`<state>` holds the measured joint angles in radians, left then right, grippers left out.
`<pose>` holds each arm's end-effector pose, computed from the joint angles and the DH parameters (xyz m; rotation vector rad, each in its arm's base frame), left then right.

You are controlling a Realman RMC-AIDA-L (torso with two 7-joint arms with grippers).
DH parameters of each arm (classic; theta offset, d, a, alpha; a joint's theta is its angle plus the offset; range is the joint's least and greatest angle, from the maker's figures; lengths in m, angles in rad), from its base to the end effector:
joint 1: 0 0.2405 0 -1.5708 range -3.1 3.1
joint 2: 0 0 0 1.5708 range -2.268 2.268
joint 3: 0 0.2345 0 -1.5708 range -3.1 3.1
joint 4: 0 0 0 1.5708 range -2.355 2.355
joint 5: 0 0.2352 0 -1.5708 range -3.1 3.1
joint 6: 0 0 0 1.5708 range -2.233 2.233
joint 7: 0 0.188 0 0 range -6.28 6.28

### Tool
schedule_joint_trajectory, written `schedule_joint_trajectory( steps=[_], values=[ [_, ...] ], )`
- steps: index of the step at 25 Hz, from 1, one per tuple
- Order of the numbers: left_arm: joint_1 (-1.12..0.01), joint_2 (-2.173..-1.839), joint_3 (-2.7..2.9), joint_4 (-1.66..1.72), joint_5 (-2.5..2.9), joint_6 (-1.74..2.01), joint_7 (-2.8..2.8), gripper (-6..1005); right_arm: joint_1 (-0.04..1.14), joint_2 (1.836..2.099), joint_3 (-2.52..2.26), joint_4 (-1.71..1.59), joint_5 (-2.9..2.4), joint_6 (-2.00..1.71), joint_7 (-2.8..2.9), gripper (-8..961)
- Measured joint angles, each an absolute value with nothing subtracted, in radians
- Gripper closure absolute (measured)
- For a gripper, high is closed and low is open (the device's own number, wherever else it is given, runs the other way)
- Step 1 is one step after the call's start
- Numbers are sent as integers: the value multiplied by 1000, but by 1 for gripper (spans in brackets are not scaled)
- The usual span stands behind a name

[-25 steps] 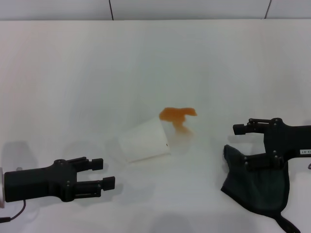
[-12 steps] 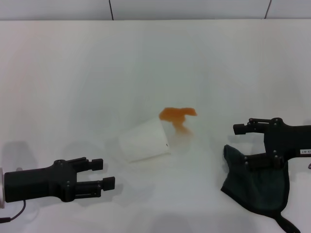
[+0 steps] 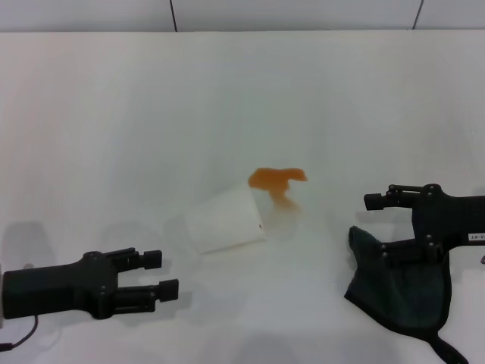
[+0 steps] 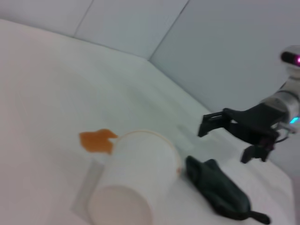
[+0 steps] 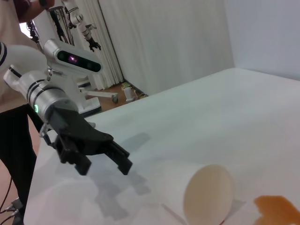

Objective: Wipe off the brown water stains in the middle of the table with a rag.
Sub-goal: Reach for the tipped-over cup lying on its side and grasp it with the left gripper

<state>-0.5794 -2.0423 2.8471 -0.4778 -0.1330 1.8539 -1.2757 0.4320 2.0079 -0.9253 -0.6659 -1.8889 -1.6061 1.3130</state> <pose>-0.3081 0.2549 -0.0347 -2.7911 -1.1399 -0.7489 0.2611 0.3222 -0.0276 -2.8716 0.5168 0.6147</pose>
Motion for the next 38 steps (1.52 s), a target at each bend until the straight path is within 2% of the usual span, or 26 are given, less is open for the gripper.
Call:
schedule_joint_trajectory(
  steps=[4, 10, 26, 34, 38],
  values=[
    [-585, -2029, 2847, -508, -122, 1905, -1295, 154, 432, 2007, -924, -665, -1889, -1605, 1313, 88],
    [-668, -1991, 2847, -631, -57, 1972, -1396, 153, 431, 2007, -923, -662, -1892, -1595, 1313, 88],
    [-1011, -1948, 2848, -806, 244, 1972, -1453, 154, 436, 2010, -931, -661, -1886, -1592, 1313, 90],
    [-1147, -1947, 2849, -812, 367, 1940, -1438, 153, 439, 2010, -931, -662, -1884, -1591, 1313, 90],
    [-1226, -1970, 2850, -813, 424, 1893, -1402, 154, 440, 2010, -930, -662, -1884, -1591, 1313, 91]
  ],
)
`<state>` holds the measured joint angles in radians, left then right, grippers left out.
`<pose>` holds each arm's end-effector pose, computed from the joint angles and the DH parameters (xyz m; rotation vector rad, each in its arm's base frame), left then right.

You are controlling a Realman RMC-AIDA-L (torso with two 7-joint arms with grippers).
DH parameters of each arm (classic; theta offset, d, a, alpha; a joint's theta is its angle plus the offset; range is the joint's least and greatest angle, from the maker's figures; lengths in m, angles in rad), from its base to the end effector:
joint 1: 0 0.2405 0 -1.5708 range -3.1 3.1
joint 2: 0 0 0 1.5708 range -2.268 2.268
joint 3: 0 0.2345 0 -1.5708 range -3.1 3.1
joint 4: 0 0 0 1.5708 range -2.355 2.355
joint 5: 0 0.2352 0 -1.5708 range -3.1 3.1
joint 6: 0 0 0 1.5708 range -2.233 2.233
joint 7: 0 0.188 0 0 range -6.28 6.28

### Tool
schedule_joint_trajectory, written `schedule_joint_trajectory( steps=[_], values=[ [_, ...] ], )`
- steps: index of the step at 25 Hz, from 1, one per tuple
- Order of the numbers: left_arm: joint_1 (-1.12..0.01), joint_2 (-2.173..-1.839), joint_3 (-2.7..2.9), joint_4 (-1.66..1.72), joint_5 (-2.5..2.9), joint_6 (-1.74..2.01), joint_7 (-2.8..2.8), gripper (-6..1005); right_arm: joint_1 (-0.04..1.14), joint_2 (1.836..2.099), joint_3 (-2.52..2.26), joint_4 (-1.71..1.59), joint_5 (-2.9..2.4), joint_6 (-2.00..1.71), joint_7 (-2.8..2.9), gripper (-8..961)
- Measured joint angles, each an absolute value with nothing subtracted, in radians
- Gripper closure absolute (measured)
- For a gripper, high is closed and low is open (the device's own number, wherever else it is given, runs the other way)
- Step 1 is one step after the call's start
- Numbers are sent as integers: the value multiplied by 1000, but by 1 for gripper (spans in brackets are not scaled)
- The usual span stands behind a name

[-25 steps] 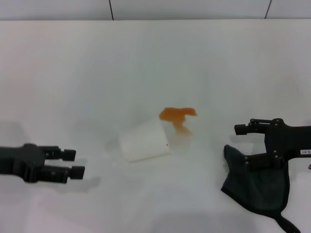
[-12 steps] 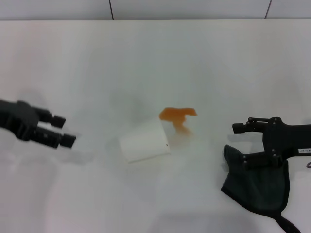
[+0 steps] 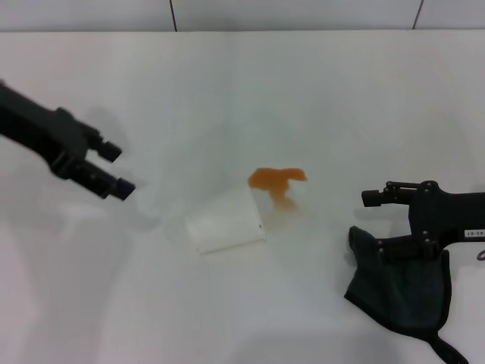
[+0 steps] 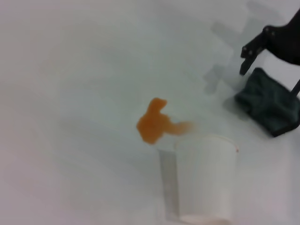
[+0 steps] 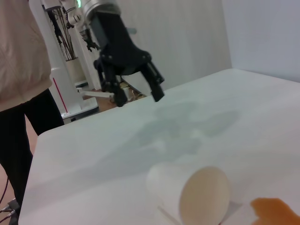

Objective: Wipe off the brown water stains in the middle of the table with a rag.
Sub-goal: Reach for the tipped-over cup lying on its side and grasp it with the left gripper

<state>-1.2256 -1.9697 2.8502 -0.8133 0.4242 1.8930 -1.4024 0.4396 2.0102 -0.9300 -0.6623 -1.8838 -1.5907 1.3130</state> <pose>-0.2173 0.3829 0.0513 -3.0435 -0.6974 0.2190 0.2593 0.3257 -0.0295 -2.8651 0.5126 0.6122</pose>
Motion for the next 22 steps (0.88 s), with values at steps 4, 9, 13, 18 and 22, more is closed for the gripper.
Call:
schedule_joint_trajectory(
  steps=[4, 9, 13, 18, 22],
  values=[
    [-1289, -2005, 2850, -814, 472, 1829, -1365, 154, 442, 2011, -930, -662, -1883, -1588, 1313, 91],
    [-1352, -2065, 2850, -809, 520, 1736, -1344, 153, 442, 2011, -931, -661, -1882, -1579, 1313, 92],
    [-1369, -2078, 2849, -756, 523, 1701, -1348, 153, 442, 2011, -931, -660, -1882, -1571, 1313, 92],
    [-1372, -2077, 2849, -700, 504, 1686, -1354, 154, 442, 2012, -931, -660, -1882, -1567, 1313, 92],
    [-1363, -2079, 2849, -648, 503, 1654, -1363, 153, 446, 2013, -931, -660, -1882, -1566, 1313, 93]
  ],
)
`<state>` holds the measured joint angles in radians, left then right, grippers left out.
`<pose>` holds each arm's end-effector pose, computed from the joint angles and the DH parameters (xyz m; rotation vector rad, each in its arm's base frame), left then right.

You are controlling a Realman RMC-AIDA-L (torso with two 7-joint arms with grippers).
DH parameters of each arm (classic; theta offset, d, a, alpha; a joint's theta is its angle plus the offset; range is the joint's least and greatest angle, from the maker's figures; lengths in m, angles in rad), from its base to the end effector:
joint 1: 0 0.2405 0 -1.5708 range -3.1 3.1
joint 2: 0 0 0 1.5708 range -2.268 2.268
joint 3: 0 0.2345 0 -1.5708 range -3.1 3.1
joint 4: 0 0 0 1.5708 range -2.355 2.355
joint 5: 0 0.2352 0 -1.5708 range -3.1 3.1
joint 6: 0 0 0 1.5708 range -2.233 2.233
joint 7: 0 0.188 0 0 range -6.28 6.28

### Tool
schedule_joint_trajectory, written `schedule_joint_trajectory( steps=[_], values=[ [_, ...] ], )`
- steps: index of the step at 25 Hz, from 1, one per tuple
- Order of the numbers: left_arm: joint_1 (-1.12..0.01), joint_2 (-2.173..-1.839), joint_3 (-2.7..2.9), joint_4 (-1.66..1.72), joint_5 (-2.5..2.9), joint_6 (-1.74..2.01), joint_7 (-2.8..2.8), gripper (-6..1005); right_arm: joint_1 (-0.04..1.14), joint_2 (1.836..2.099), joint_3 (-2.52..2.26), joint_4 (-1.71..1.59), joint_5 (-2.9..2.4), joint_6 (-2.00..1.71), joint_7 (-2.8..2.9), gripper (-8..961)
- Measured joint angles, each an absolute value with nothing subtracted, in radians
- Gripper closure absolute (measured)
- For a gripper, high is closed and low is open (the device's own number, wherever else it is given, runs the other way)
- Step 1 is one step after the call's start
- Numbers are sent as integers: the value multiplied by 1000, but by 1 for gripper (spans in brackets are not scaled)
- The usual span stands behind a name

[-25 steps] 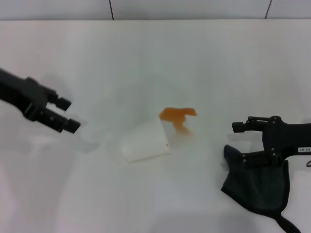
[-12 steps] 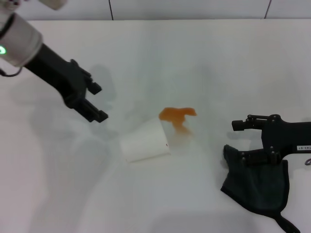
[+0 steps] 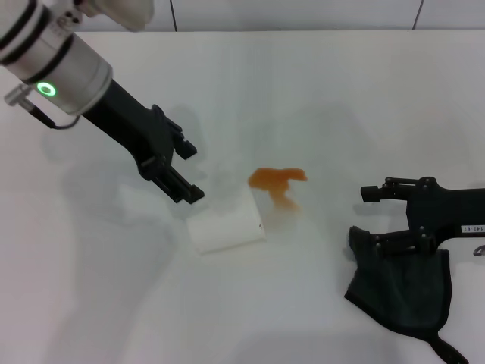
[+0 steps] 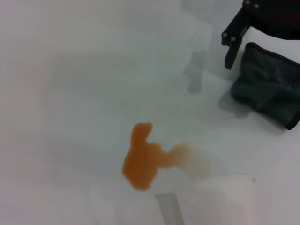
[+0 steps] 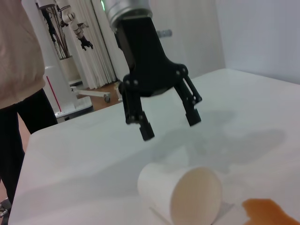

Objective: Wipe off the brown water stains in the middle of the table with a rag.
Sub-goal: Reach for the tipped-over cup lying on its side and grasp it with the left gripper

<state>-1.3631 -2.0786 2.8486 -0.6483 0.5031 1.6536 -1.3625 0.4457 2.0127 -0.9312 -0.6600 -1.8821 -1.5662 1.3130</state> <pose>-0.1744 0.4054 -0.0282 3.0649 0.3086 -0.3784 0.2592 0.3305 -0.0309 -2.8494 0.5121 0.5999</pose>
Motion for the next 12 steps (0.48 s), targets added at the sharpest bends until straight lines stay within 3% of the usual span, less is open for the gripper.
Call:
schedule_joint_trajectory(
  steps=[12],
  values=[
    [-1351, -2080, 2847, -536, 502, 1588, -1367, 153, 449, 2013, -931, -660, -1882, -1566, 1314, 94]
  ],
)
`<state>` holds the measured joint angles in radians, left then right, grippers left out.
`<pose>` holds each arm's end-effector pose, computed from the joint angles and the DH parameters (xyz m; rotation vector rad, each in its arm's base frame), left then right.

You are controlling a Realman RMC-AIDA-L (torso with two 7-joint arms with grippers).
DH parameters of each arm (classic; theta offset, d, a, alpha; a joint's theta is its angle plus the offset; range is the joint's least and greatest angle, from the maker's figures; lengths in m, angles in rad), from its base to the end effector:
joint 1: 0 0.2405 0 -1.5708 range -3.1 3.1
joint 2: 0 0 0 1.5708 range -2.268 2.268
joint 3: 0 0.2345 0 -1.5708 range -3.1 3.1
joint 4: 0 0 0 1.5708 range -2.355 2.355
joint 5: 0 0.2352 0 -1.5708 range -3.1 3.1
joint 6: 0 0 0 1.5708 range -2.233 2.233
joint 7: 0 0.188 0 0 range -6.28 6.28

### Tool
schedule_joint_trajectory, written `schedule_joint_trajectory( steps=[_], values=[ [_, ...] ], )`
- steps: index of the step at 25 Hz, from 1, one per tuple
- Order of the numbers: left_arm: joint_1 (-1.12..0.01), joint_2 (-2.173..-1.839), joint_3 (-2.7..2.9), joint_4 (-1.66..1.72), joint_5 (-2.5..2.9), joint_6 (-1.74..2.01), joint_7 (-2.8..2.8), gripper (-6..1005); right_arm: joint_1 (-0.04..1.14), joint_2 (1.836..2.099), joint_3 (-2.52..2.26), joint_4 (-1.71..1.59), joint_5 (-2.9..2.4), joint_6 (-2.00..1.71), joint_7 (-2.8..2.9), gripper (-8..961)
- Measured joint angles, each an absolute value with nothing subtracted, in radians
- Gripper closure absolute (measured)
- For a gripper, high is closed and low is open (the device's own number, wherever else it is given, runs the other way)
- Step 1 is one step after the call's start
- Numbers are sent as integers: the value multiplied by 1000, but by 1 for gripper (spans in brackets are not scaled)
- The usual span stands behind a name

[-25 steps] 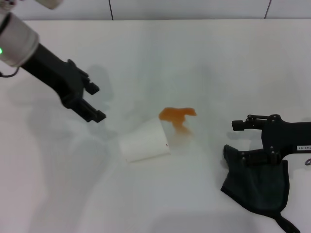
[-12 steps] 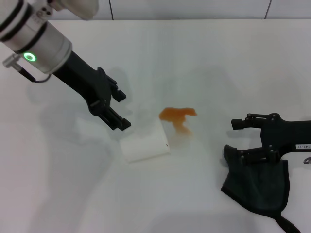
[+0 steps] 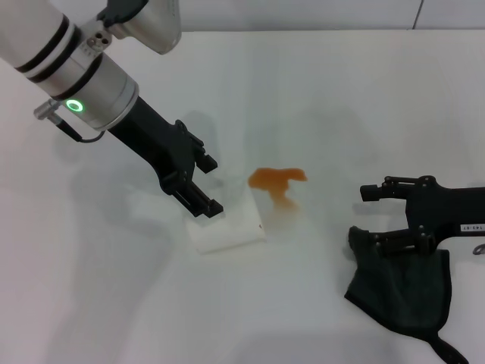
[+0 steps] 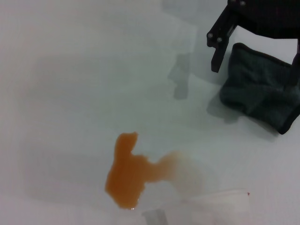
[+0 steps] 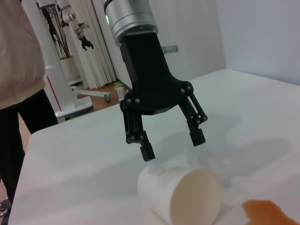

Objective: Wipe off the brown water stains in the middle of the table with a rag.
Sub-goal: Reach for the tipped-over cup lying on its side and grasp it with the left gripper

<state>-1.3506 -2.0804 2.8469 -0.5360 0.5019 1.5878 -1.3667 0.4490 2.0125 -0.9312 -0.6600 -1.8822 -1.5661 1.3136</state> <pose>-0.1715 0.4009 -0.0546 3.0315 0.2552 -0.3559 0.2582 0.3314 -0.0308 -2.8507 0.5083 0.6001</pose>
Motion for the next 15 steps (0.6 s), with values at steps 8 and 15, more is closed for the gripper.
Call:
schedule_joint_trajectory(
  steps=[8, 15],
  values=[
    [-1351, -2081, 2847, -516, 496, 1588, -1426, 153, 448, 2013, -930, -660, -1882, -1566, 1314, 95],
    [-1342, -2081, 2847, -514, 502, 1586, -1441, 153, 450, 2013, -931, -660, -1882, -1566, 1315, 95]
  ],
)
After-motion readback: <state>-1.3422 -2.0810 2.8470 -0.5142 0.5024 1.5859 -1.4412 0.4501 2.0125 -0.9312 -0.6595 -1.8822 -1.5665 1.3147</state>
